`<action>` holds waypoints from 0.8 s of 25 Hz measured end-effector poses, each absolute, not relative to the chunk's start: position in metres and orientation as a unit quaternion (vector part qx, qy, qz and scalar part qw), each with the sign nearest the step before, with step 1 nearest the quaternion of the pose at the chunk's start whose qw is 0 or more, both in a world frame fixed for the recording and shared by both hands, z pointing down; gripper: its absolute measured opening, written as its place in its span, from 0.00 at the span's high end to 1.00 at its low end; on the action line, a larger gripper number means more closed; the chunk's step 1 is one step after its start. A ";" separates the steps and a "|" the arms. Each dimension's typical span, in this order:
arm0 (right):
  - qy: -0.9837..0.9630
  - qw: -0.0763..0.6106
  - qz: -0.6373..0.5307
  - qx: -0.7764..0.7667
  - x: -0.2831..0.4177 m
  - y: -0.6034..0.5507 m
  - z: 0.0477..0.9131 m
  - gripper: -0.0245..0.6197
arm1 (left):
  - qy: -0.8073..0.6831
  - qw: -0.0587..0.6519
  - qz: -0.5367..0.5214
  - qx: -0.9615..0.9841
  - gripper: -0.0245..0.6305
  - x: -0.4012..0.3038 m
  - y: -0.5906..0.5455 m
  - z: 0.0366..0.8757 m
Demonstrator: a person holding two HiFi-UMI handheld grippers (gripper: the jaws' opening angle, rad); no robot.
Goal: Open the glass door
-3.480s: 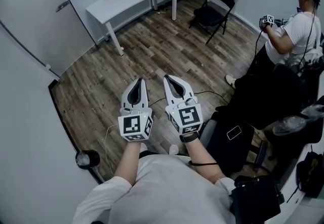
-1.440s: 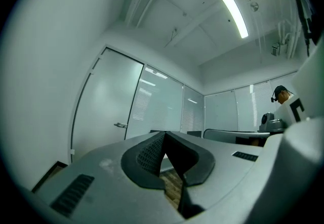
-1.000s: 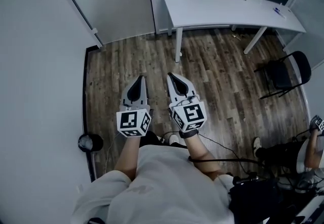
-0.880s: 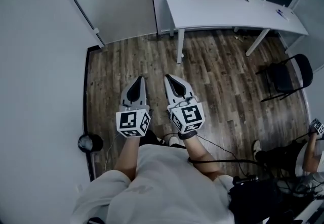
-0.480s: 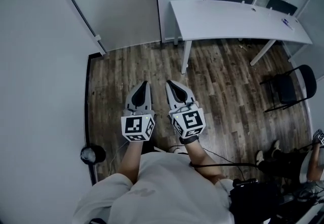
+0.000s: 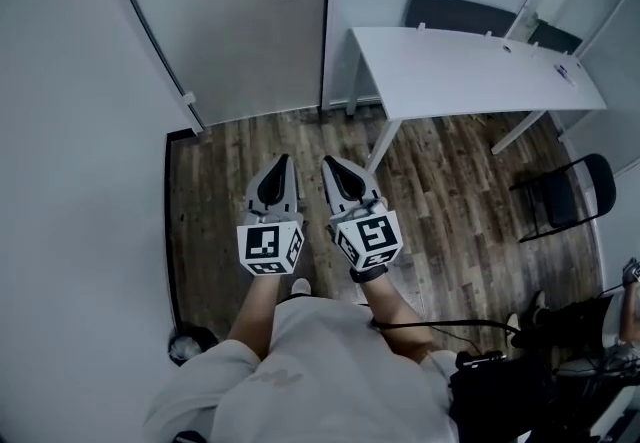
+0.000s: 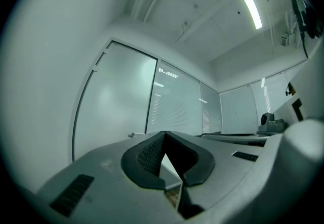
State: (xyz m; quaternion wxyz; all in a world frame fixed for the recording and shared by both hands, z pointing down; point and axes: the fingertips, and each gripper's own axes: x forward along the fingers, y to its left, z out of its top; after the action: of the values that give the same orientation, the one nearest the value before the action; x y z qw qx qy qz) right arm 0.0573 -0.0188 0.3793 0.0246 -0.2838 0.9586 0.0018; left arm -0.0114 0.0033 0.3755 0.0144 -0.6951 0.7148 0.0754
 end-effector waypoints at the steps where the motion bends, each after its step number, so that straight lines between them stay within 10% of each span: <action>1: 0.958 0.024 0.002 -0.285 0.039 -0.025 0.380 0.96 | 0.715 0.014 0.078 -0.694 0.96 -0.031 -0.002 0.376; 20: 0.968 0.018 -0.018 -0.248 -0.080 -0.205 0.408 0.96 | 0.735 -0.010 0.072 -0.674 0.96 -0.142 -0.175 0.412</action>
State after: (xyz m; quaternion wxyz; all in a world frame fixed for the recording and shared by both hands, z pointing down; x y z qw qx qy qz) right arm -0.0802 -0.2055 0.4080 0.0184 -0.2482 0.9684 -0.0184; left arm -0.1417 -0.1750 0.4125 -0.0101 -0.6738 0.7353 0.0716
